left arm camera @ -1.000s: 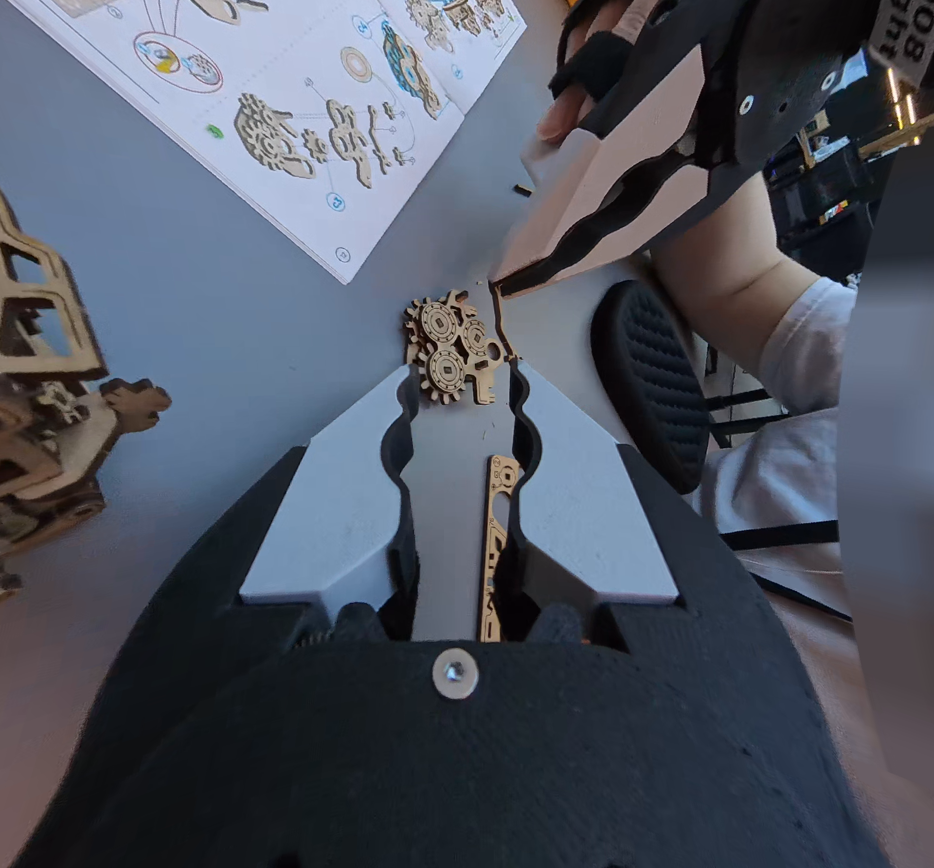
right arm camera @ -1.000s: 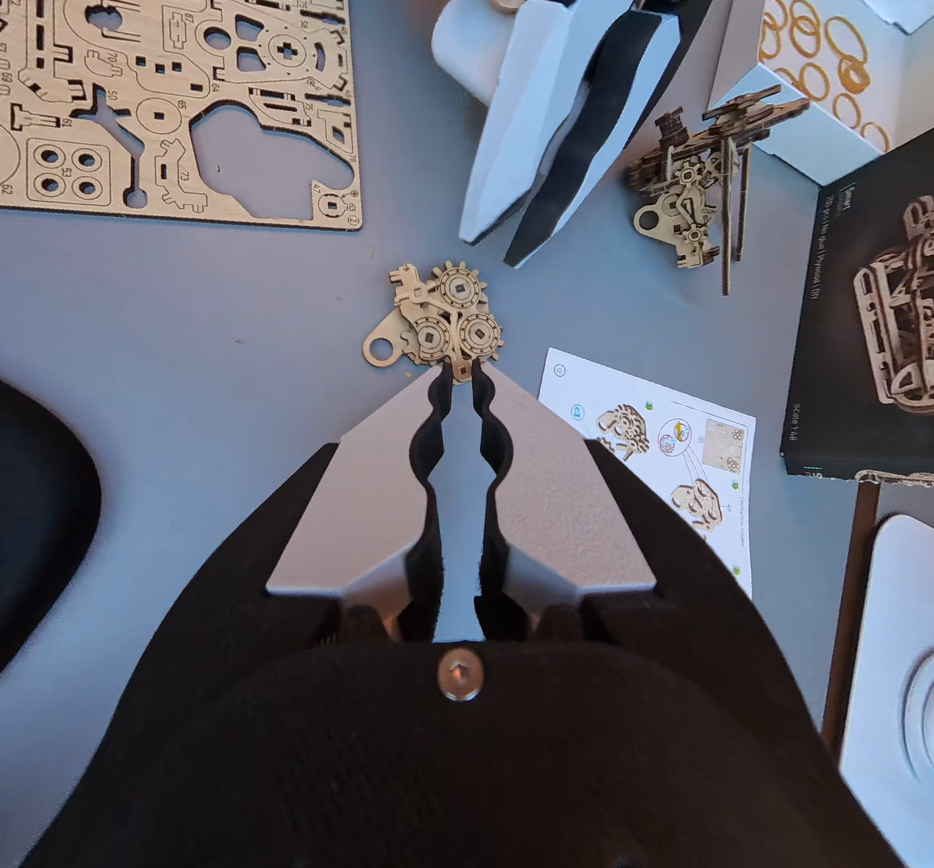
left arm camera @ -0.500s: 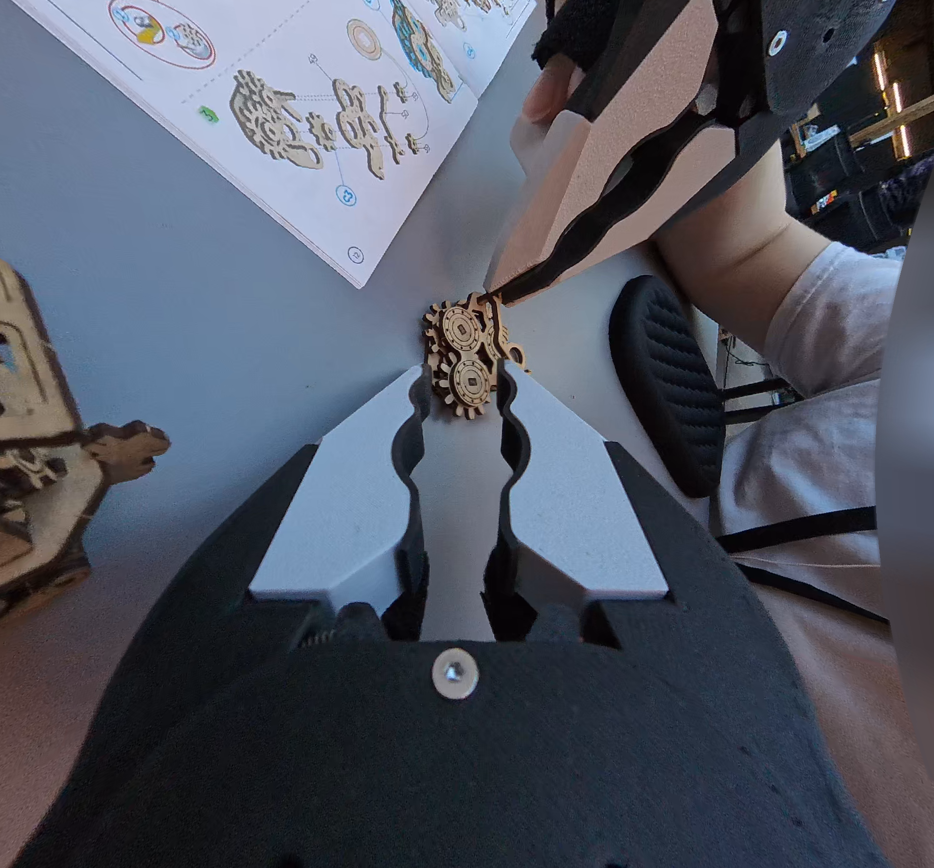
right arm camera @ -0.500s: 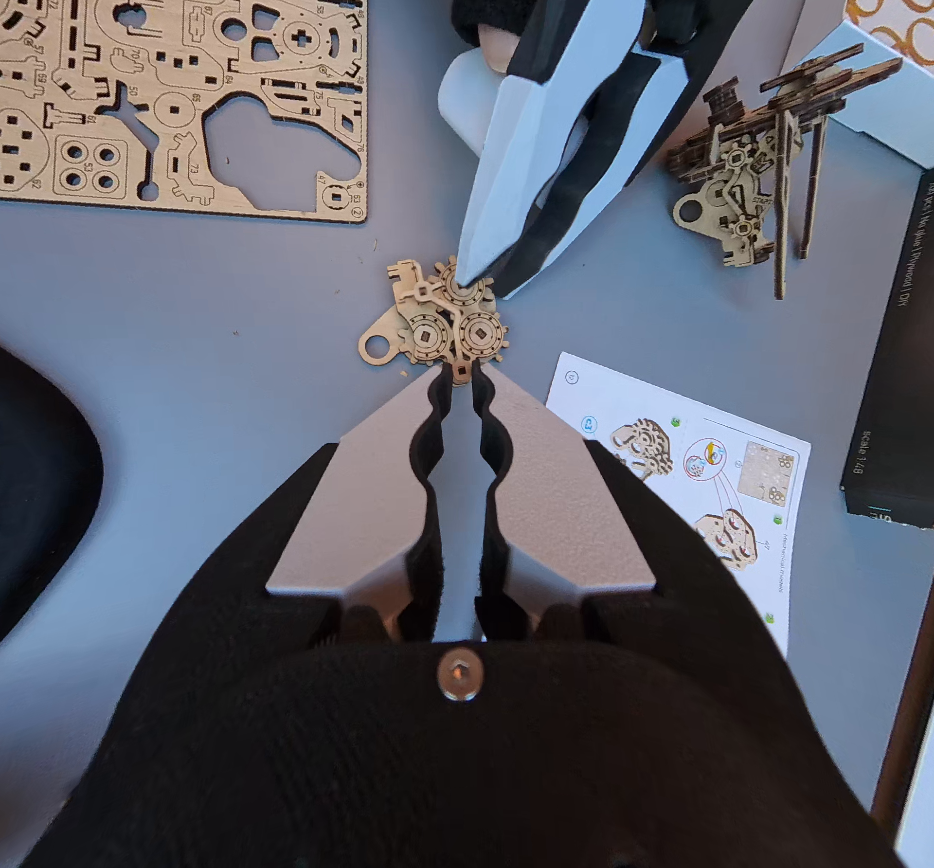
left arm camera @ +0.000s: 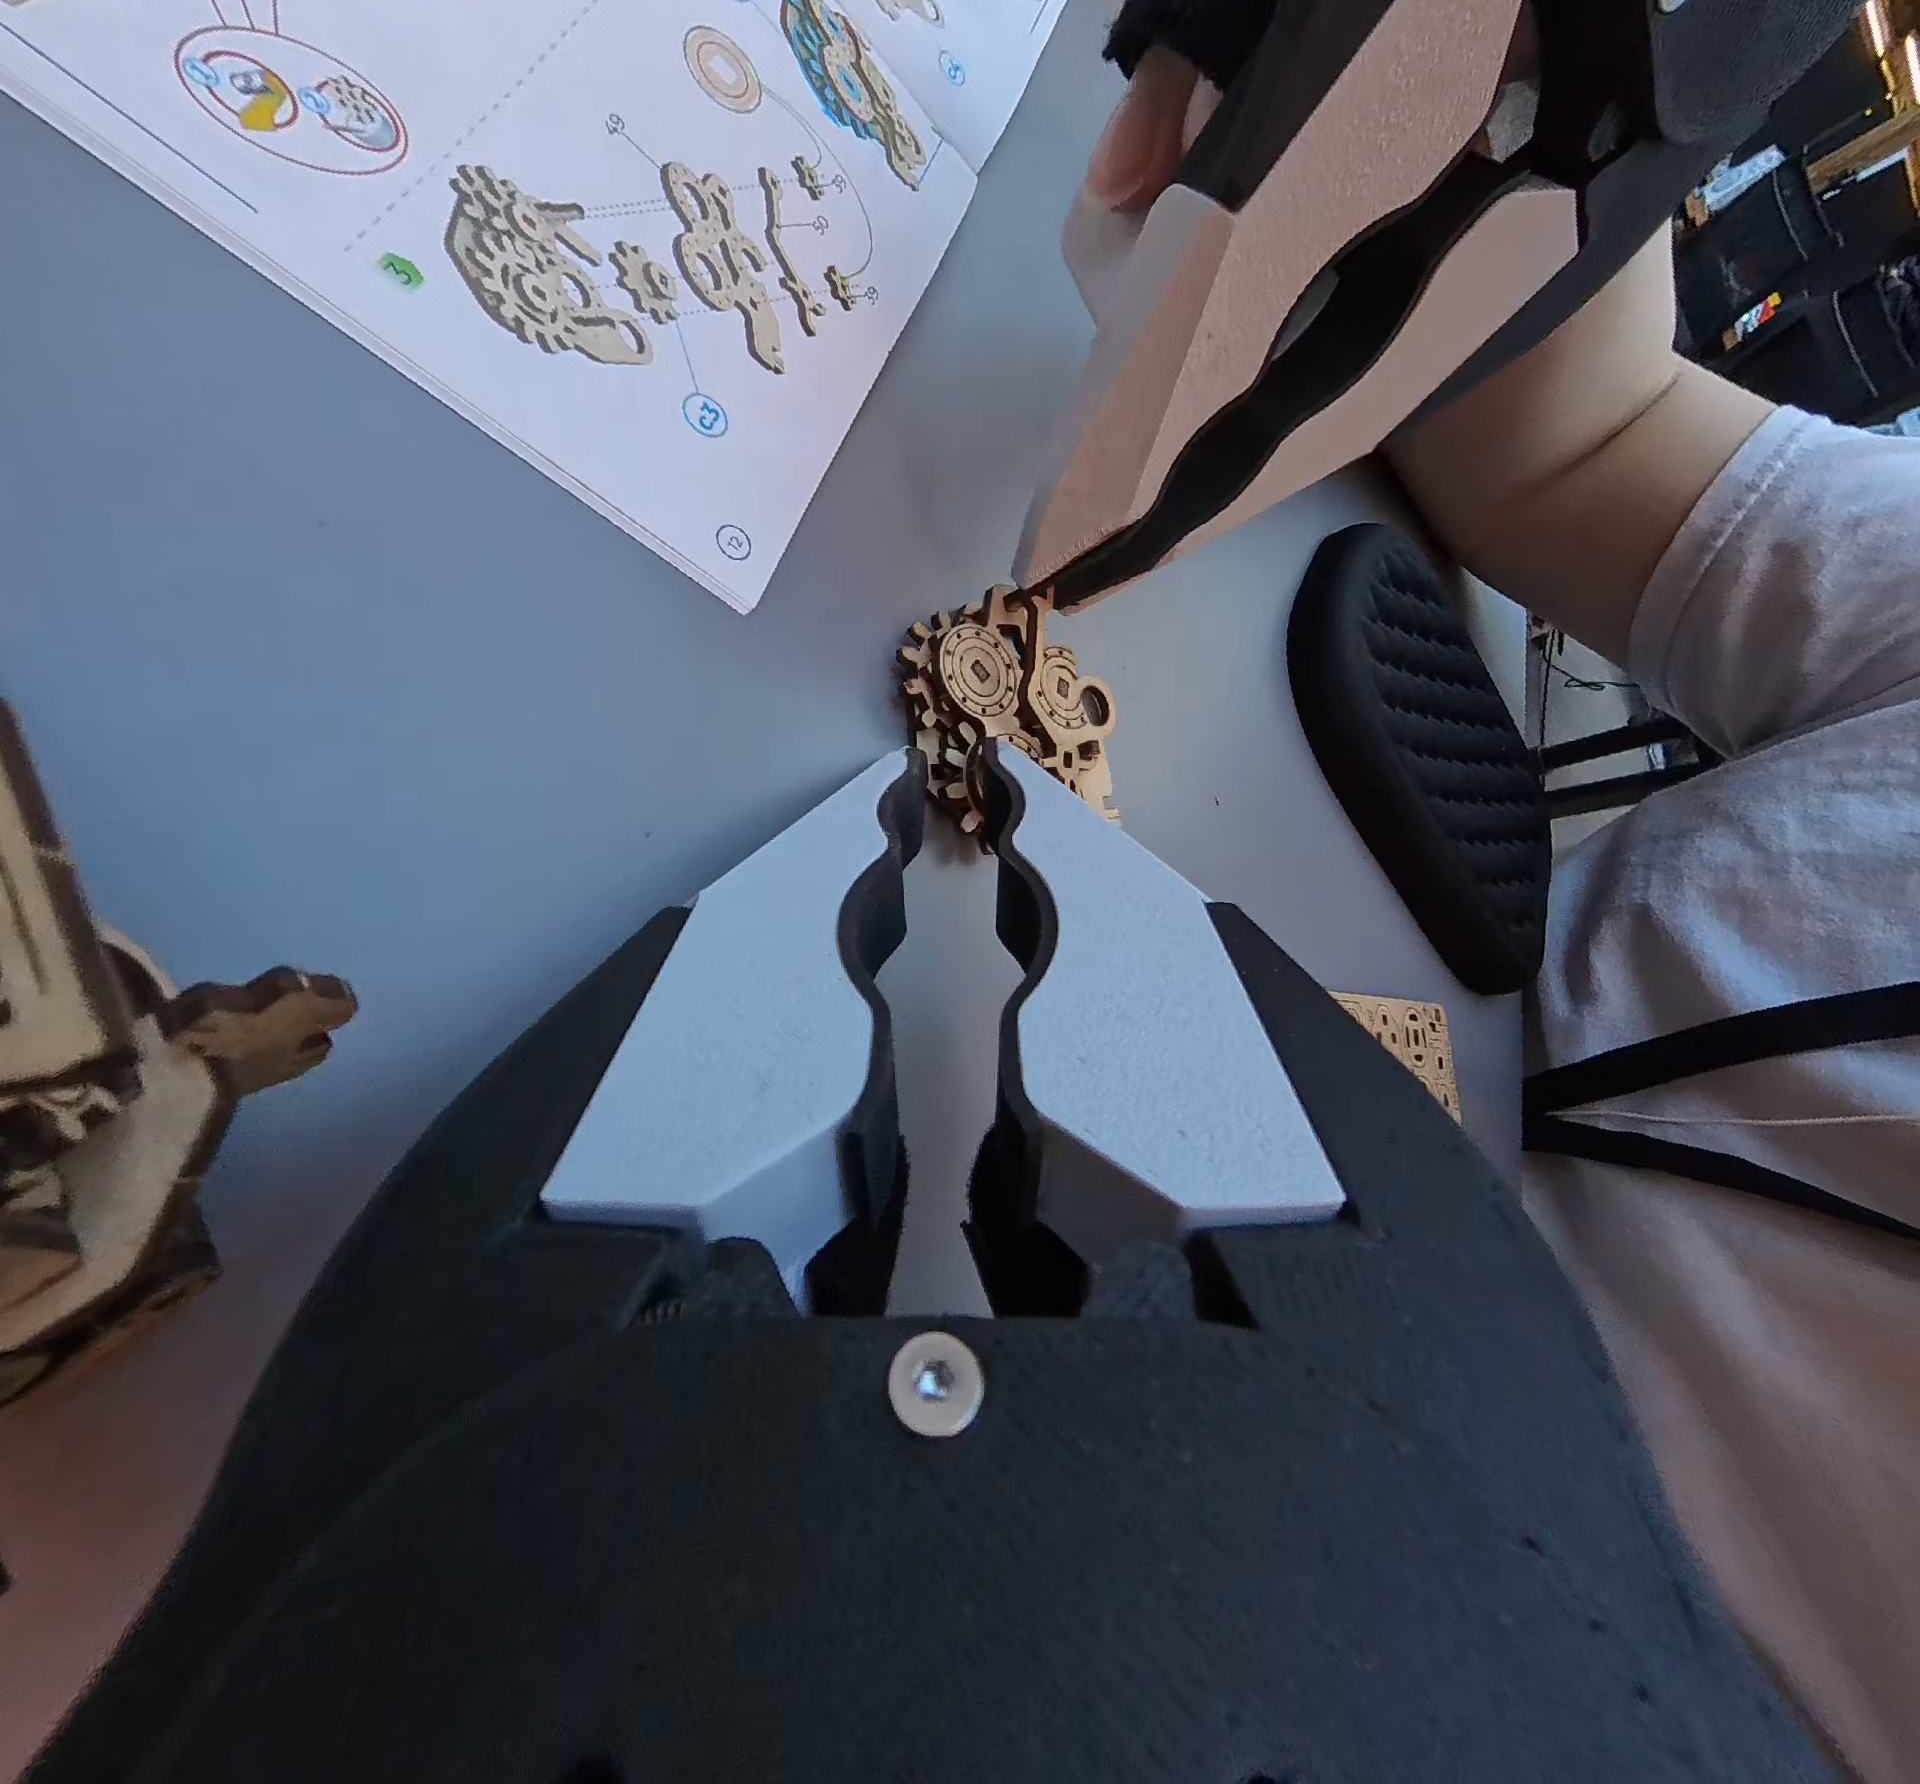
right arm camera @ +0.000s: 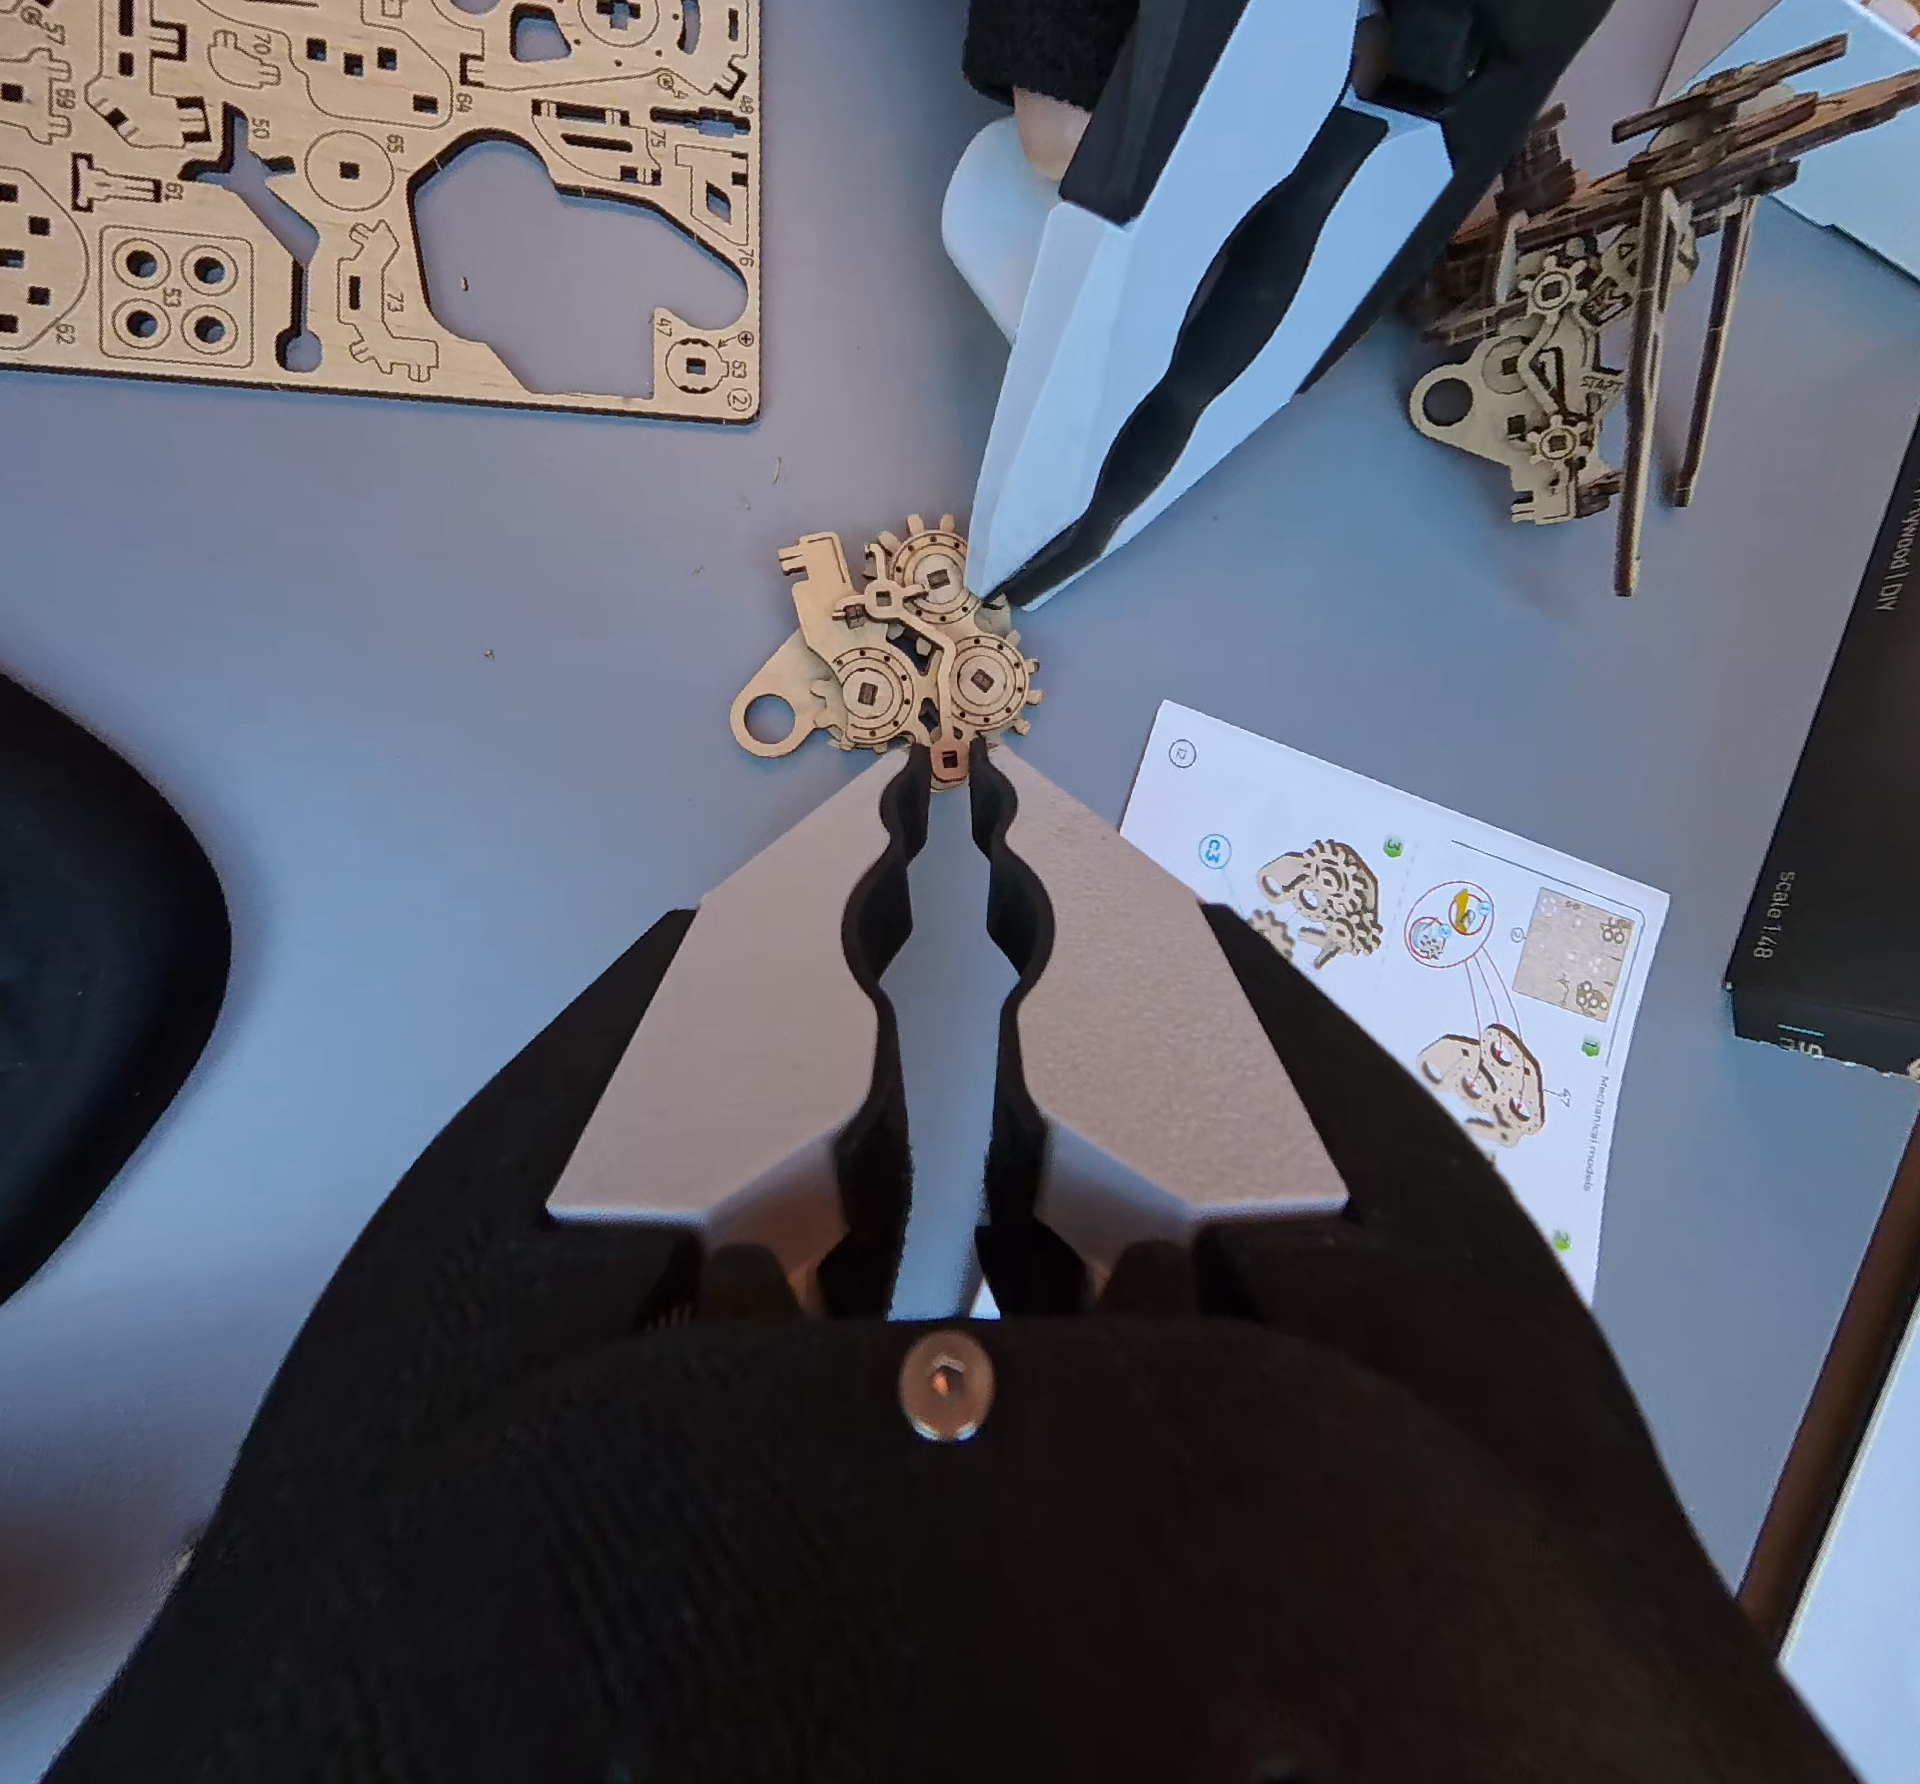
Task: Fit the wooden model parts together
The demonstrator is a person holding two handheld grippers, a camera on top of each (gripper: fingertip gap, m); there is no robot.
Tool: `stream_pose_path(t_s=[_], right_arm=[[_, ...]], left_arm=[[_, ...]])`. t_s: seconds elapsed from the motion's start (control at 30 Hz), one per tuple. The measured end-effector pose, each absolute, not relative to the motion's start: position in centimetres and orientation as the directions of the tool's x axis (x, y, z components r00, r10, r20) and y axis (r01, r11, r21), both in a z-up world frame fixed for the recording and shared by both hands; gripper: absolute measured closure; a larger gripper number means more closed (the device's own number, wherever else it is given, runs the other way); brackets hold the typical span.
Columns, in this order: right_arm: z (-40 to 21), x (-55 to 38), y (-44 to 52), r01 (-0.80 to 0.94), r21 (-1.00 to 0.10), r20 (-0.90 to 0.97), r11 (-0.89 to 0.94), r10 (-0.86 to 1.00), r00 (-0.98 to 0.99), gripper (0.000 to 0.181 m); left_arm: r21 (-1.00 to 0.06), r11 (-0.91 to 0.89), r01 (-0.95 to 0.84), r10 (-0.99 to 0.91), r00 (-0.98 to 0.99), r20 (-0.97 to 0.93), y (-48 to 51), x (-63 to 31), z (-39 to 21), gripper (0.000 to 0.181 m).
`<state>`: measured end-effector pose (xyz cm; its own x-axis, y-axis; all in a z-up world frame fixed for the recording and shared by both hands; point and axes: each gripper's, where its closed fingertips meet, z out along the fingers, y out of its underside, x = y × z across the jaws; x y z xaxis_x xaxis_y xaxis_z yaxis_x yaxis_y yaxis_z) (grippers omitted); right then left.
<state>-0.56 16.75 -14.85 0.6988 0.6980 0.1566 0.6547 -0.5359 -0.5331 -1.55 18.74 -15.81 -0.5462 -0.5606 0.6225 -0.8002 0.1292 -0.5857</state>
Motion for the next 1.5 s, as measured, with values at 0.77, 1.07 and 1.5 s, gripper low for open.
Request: stream_pose_path(t_s=[0.77,1.07,1.5], right_arm=[[-14.7,-0.8,16.7,0.443,-0.715,-0.035,-0.541,0.66,0.75,0.175],[-14.7,-0.6,16.7,0.391,-0.763,-0.02,-0.514,0.624,0.781,0.175],[-14.8,0.1,15.8,0.311,-0.739,0.092,-0.598,0.367,0.925,0.176]], left_arm=[[-0.62,0.186,-0.762,-0.555,-0.602,0.574,18.5,-2.0,-15.8,0.172],[-0.67,0.138,-0.729,-0.529,-0.627,0.572,19.1,-2.1,-12.9,0.158],[-0.686,0.371,-0.626,-0.641,-0.707,0.299,17.7,-3.2,-14.2,0.146]])
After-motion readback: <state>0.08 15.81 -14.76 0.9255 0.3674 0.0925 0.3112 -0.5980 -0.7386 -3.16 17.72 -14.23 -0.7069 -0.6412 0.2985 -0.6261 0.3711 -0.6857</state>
